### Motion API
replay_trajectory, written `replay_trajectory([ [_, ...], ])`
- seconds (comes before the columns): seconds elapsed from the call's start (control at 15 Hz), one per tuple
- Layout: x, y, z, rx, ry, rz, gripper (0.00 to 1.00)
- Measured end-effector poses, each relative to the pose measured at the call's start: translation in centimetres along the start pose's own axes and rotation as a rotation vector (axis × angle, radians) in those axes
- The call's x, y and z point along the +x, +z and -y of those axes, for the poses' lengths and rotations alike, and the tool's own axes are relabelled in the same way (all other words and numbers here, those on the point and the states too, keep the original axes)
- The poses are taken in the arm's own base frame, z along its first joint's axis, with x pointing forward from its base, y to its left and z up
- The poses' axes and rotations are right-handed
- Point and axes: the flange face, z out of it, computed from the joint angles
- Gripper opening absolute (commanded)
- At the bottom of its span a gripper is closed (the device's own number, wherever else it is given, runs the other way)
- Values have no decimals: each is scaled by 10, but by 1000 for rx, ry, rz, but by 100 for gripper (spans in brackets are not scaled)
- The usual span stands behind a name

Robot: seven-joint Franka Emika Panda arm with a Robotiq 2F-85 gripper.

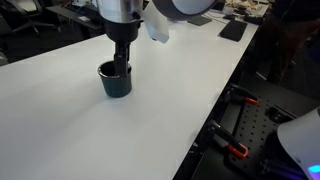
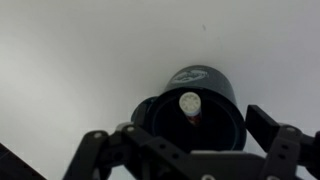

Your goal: Put the marker on the table

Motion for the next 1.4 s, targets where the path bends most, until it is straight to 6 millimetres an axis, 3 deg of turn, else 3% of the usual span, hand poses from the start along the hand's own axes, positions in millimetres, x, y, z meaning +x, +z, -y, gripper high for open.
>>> replay_trajectory([
  [0.2, 2, 1, 1, 10, 4, -37, 58],
  [0.27, 3, 0, 0, 13, 8, -51, 58],
  [0.33, 2, -1, -2, 15, 14, -63, 75],
  [0.4, 1, -1, -3, 18, 21, -76, 83],
  [0.6, -4, -1, -9, 28, 50, -113, 98],
  [1.0, -20, -2, -17, 65, 132, -219, 100],
  [1.4, -32, -3, -12, 109, 225, -299, 100],
])
